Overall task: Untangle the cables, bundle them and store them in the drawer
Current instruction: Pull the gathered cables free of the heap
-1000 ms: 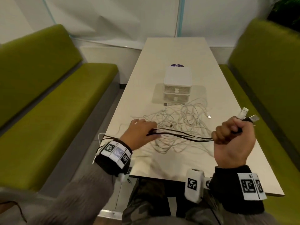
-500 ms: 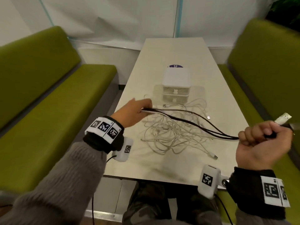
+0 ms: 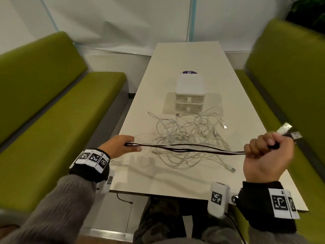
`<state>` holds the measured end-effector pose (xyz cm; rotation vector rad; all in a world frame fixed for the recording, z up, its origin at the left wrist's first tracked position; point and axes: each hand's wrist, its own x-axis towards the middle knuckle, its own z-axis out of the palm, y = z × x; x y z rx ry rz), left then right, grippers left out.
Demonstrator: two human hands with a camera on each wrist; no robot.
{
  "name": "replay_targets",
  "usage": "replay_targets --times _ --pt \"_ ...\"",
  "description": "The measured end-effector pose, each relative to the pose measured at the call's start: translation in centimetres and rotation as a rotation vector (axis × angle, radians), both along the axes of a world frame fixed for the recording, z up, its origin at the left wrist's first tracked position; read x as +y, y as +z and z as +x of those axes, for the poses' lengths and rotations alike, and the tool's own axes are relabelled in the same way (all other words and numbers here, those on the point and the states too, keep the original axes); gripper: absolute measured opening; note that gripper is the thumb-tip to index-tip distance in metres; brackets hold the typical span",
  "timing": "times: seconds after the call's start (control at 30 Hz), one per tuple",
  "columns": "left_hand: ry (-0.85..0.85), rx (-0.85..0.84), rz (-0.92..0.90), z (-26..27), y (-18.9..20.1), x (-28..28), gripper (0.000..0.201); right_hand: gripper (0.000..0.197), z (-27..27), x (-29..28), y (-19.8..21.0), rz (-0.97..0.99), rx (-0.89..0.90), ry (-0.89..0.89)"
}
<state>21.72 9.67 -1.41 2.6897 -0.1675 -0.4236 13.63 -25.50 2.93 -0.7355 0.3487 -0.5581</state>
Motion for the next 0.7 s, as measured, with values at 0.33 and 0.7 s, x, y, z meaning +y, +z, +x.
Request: replay_targets --times 0.33,0.7 --pt "-0.222 -0.269 -0.353 -2.1 5.1 -6.9 0.061 0.033 0.9 4.0 -1.2 0.051 0.033 0.248" --pt "-0.570 -0.206 -0.518 -3.0 7.5 -20.0 0.042 0.038 1.0 7.4 -2.0 -0.266 0.128 0.387"
